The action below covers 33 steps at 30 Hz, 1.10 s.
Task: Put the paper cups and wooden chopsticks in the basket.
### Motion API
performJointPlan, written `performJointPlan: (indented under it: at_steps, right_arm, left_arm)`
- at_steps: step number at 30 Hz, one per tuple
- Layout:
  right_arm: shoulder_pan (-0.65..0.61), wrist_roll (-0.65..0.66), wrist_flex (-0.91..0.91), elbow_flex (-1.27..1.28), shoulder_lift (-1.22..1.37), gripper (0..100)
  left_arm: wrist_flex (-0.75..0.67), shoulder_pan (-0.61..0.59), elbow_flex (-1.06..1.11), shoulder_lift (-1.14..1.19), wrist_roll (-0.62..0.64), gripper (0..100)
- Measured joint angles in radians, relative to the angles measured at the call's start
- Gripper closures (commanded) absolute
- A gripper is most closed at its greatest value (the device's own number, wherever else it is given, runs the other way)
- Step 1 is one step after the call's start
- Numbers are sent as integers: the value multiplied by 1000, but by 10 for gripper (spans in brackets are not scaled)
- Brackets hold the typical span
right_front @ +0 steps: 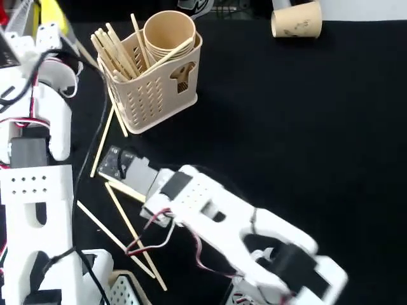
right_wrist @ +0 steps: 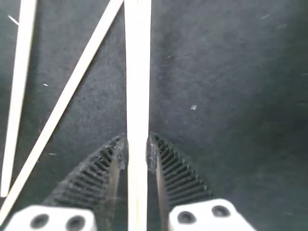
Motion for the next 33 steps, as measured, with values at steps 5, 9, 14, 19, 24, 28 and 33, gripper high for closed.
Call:
performJointPlan:
  at_steps: [5,9,14,19,24,28,33]
  right_arm:
    - [89,0,118,0,-282,986]
    - [138,0,189,0,-540,986]
    - [215,-11,198,0,-838,987]
    - [347,-149,-14,14,-982,987]
    - [359,-265,-405,144,-1002,987]
    - [359,-318,-799,285,-1002,987]
    - [367,-414,-1138,368,-1002,987]
  left_arm:
    - [44,25,-68,-63,-72,971]
    - [44,28,-80,-103,-75,971]
    - [-71,28,-81,-86,-75,971]
    - [-160,32,-81,-2,-52,972]
    - [-229,52,-81,95,-5,972]
    - [-236,81,-81,141,-2,972]
    - [-236,94,-75,146,-2,972]
